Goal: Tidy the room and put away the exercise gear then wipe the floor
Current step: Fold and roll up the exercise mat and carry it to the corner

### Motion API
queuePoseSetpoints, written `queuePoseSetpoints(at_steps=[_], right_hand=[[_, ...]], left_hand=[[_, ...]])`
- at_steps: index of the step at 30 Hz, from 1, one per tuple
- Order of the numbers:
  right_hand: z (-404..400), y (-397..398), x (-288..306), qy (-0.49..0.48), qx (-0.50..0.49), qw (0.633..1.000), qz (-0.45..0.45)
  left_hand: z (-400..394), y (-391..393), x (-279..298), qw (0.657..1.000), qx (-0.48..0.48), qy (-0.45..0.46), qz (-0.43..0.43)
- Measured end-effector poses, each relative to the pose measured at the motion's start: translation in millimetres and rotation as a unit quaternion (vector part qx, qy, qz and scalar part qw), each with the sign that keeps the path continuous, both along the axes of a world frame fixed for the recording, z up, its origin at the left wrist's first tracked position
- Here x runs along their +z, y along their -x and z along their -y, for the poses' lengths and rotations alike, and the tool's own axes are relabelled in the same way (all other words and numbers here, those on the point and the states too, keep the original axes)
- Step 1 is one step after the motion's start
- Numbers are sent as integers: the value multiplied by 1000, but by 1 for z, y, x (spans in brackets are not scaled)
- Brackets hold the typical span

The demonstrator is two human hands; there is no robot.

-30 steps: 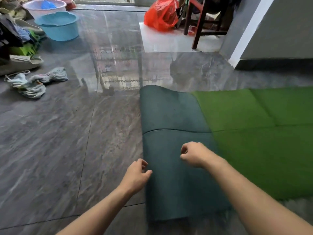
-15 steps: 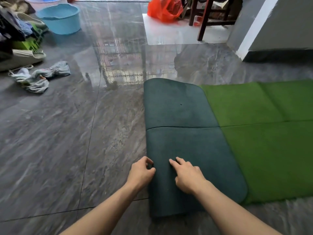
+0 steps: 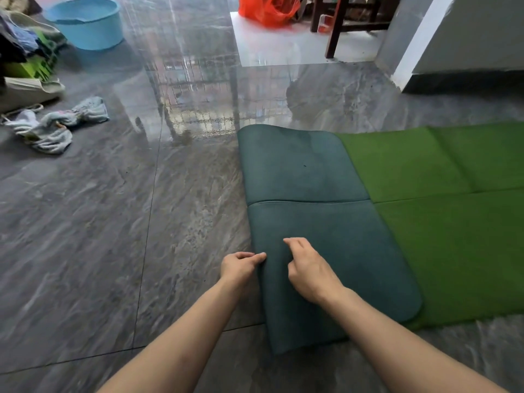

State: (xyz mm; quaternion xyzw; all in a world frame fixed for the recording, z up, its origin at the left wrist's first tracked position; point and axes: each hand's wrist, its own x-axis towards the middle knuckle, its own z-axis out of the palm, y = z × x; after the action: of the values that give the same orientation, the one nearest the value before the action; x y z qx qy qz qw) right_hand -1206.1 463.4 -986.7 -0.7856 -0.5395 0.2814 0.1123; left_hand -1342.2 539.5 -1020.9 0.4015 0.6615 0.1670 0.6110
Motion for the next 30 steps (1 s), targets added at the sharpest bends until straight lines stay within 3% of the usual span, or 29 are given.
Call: queuePoseSetpoints(at_steps=[3, 7, 13, 17, 22, 26, 30], right_hand=[[-8, 5, 7, 26, -40, 998, -36], [-27, 22, 24, 90, 5, 996, -3], [-56, 47, 60, 120, -50, 991, -32], [-65, 63, 66, 113, -80, 989, -45], [-83, 89, 70, 67, -104, 992, 7], [-106, 143, 76, 81, -45, 994, -62], [-120, 227, 81, 109, 83, 975, -172]], left_hand=[[-5, -2, 8, 1000, -13, -14, 18], [-11, 4, 20, 997, -8, -57, 54], [-17, 20, 40, 993, -37, -77, 82], [-17, 32, 54, 994, -31, -83, 62], [-29, 71, 71, 994, -19, -89, 58], [-43, 138, 91, 995, -9, -101, 21], [-52, 230, 118, 987, 28, -142, -74]])
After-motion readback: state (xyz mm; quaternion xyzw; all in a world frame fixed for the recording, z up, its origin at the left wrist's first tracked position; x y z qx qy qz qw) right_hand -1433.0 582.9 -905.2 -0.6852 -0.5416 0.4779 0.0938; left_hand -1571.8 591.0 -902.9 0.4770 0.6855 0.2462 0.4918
